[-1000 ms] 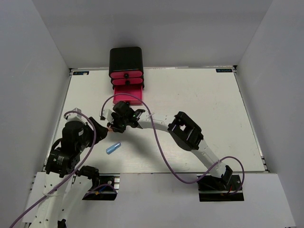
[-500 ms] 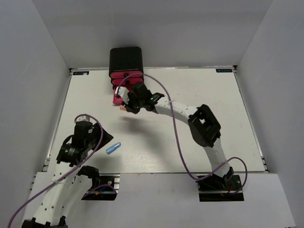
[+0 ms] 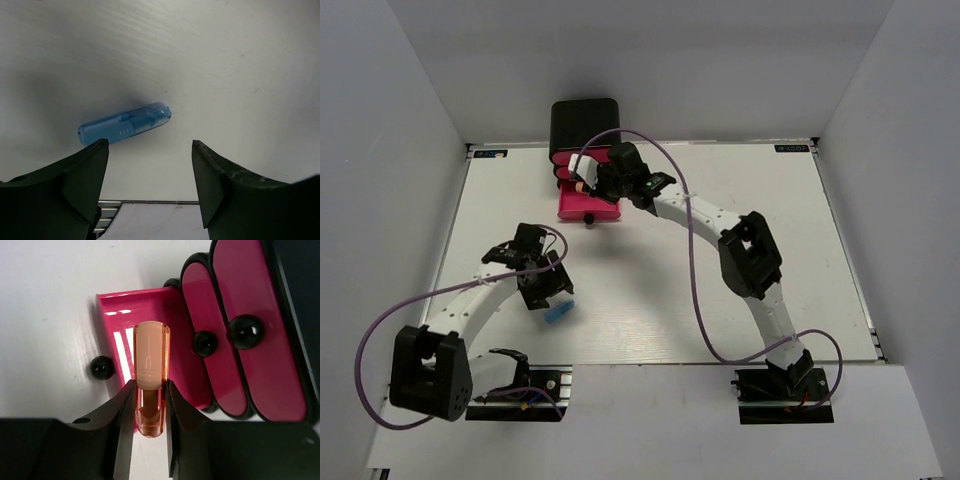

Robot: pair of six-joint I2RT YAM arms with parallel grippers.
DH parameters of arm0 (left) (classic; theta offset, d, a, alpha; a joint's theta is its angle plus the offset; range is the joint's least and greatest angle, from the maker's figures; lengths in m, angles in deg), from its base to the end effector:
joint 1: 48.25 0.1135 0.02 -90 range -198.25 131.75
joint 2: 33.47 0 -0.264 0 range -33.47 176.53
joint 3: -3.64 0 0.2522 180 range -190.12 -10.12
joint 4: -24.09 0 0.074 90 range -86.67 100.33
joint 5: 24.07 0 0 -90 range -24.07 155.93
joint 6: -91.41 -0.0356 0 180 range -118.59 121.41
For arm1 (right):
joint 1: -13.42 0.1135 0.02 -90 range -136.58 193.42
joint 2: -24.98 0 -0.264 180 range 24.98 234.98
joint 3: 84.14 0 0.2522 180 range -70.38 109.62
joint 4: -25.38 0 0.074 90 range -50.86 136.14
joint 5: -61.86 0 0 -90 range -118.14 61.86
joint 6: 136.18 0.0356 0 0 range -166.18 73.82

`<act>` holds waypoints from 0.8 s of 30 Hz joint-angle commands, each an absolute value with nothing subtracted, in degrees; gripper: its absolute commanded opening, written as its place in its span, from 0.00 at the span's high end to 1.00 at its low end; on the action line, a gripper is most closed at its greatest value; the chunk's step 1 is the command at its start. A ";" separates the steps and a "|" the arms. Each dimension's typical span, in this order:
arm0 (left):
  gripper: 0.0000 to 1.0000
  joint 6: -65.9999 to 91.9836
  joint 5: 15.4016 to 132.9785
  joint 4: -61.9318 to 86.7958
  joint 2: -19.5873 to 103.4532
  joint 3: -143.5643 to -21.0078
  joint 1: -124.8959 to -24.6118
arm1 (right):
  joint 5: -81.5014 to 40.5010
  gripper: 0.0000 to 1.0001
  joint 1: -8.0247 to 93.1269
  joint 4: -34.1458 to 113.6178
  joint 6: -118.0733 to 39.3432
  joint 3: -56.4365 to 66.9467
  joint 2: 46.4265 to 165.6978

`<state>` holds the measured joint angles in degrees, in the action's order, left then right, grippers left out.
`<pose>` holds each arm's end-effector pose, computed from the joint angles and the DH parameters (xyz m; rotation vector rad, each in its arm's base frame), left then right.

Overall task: Sort the stationery into containers
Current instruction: Place the pen in the storage box.

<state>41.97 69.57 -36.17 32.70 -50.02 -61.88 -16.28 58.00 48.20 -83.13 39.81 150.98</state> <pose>0.1861 -0.0474 0.1958 -0.6593 2.8132 -0.2811 0.3695 0.3744 0.2723 -1.4082 1.4300 0.2926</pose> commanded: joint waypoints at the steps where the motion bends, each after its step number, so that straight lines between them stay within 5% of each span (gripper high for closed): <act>1: 0.23 37.81 69.09 -34.94 36.38 -53.27 -61.97 | -15.83 1.00 57.81 46.44 -86.26 46.14 155.83; 4: 0.21 37.18 69.09 -35.46 37.62 -53.80 -61.97 | -17.58 1.00 57.72 45.30 -86.70 48.54 159.18; 5: 0.21 37.18 69.09 -35.98 38.24 -54.41 -61.97 | -17.86 0.93 57.72 45.03 -86.96 49.84 159.54; 7: 0.21 36.57 69.79 -35.99 39.12 -54.41 -62.49 | -18.56 0.61 57.72 45.20 -88.19 50.21 160.59; 9: 0.20 35.87 69.80 -37.21 40.87 -54.41 -62.49 | -17.95 0.51 57.63 46.26 -88.63 49.95 160.42; 24: 0.20 29.81 70.06 -38.27 54.14 -58.19 -65.92 | -11.01 0.44 53.24 42.75 -74.66 29.66 139.26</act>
